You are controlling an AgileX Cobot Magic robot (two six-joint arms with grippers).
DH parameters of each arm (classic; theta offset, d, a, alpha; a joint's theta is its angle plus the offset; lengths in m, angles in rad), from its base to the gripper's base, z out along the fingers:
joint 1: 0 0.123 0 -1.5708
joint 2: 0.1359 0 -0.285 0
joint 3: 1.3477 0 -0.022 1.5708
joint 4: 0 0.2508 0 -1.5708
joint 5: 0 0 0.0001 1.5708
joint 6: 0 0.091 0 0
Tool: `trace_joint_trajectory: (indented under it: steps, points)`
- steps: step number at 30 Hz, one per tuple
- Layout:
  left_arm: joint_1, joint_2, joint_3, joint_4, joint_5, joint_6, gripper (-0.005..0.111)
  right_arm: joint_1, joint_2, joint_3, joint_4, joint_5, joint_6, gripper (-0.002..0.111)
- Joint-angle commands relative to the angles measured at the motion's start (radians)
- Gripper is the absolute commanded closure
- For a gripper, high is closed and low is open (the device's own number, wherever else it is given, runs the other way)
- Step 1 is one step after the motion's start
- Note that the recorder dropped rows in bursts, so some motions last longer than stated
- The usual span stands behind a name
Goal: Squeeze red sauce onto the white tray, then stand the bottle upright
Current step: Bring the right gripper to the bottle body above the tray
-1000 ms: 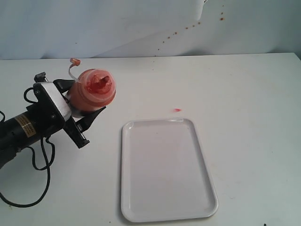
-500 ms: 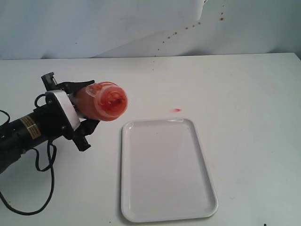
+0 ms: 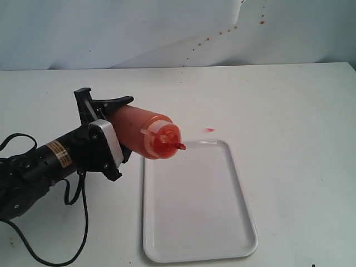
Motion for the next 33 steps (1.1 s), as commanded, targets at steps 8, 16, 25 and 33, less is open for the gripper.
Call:
trace_joint_trajectory:
  steps: [8, 16, 25, 33]
  points:
    - [-0.010, -0.015, -0.039, -0.011, -0.006, 0.047, 0.107, -0.007, -0.005, -0.017, 0.155, 0.081, -0.188, 0.108]
    - [-0.036, -0.015, -0.053, -0.021, 0.026, 0.065, 0.107, -0.007, -0.005, -0.138, 0.620, 0.303, -0.924, 0.108]
    - [-0.044, -0.015, -0.053, -0.020, 0.040, 0.065, 0.107, -0.007, 0.202, -0.260, 0.762, 0.448, -1.237, 0.108]
    - [-0.044, -0.015, -0.053, -0.020, 0.040, 0.065, 0.107, -0.007, 0.543, -0.384, 0.762, 0.570, -1.309, 0.108]
